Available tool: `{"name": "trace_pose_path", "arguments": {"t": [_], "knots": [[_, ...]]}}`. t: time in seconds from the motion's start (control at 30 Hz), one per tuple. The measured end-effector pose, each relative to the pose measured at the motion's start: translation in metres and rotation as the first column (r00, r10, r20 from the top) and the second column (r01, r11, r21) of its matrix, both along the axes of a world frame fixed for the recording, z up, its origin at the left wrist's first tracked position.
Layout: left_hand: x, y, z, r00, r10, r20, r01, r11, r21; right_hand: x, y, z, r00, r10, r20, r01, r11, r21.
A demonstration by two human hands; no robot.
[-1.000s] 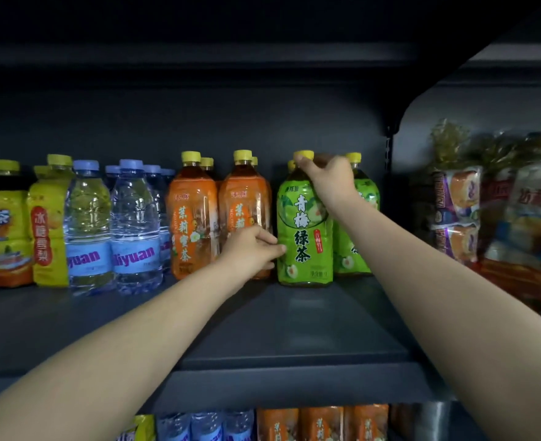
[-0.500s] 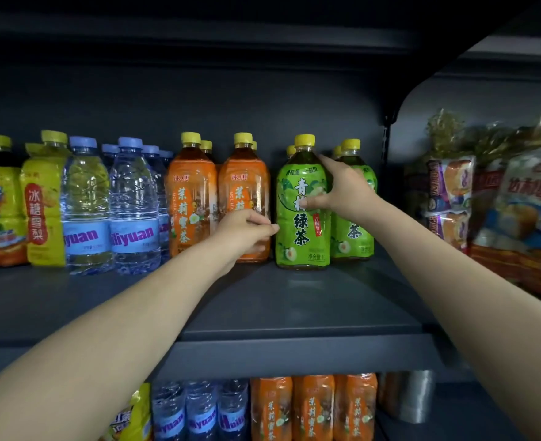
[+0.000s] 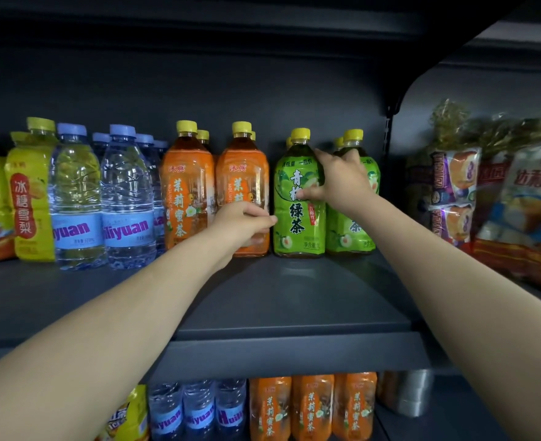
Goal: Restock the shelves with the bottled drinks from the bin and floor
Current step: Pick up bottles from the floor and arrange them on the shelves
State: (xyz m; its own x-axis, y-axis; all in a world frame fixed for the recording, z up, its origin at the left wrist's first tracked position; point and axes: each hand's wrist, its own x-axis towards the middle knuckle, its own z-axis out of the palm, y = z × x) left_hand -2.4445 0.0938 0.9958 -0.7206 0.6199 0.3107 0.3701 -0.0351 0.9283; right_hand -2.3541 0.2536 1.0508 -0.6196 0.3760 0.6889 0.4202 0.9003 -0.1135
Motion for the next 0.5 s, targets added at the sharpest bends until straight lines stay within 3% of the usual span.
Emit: {"name": "trace_pose_path", "arguments": {"t": [0.27, 0.5], "knots": [[-0.0015, 0.0016, -0.0006, 1.000, 0.009, 0.005, -0.009, 1.000, -0.008, -0.0073, 0.0034, -0.0012, 0.995, -0.098, 0.011, 0.095, 0.986, 0.139], [0.0039, -0.0058, 0.0011, 0.998, 0.031, 0.046, -0.031, 0.999, 0.007, -0.0024, -0.0053, -0.0020, 0.994, -0.106, 0.008, 0.105, 0.992, 0.072]]}}
